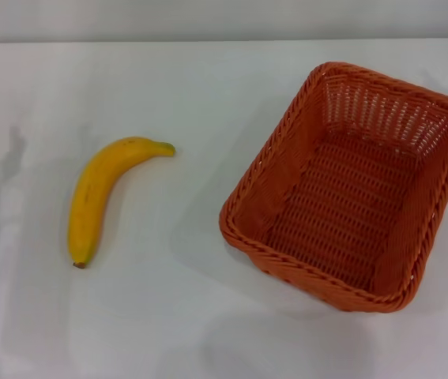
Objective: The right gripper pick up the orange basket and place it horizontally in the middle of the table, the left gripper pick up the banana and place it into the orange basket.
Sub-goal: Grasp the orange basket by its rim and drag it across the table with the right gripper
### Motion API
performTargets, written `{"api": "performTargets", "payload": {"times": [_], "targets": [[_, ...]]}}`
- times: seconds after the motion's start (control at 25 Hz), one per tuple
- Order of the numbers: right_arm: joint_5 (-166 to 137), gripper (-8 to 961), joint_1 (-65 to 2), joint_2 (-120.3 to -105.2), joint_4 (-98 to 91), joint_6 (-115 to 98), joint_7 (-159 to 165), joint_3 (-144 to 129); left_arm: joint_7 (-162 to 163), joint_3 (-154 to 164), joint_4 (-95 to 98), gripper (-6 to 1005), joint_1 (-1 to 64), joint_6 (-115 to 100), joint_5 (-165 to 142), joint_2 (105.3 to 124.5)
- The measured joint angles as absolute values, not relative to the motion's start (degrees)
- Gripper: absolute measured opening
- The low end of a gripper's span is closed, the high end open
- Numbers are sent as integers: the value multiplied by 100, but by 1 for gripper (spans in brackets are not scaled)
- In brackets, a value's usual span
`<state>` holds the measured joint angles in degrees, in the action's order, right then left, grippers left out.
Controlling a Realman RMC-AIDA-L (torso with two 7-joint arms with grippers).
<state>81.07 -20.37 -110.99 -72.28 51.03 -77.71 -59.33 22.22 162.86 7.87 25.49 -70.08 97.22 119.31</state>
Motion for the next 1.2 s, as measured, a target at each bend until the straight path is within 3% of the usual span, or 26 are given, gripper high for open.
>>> {"api": "performTargets", "payload": {"times": [0.2, 0.32, 0.4, 0.56, 0.92, 1.2], "targets": [[6387, 734, -3024, -10802, -7565, 6993, -5935, -5499, 2284, 16290, 770, 886, 2471, -7174, 9704, 11933], [5721, 733, -3580, -10726, -7481, 7700, -5401, -5447, 2289, 16295, 766, 886, 2452, -7226, 9598, 11932], [5114, 733, -3919, -10776, -7441, 7978, -5206, -5472, 2290, 16295, 763, 886, 2433, -7266, 9564, 11929], [4033, 733, -4487, -11057, -7137, 8259, -5089, -5472, 2292, 16295, 766, 885, 2411, -7322, 9520, 11926], [2868, 732, -5071, -11405, -5882, 7788, -5148, -5624, 2387, 16288, 785, 885, 2337, -7458, 9411, 11935], [2630, 668, -5223, -11462, -5287, 7282, -5163, -5919, 2428, 16286, 772, 885, 2332, -7471, 9409, 11933]]}}
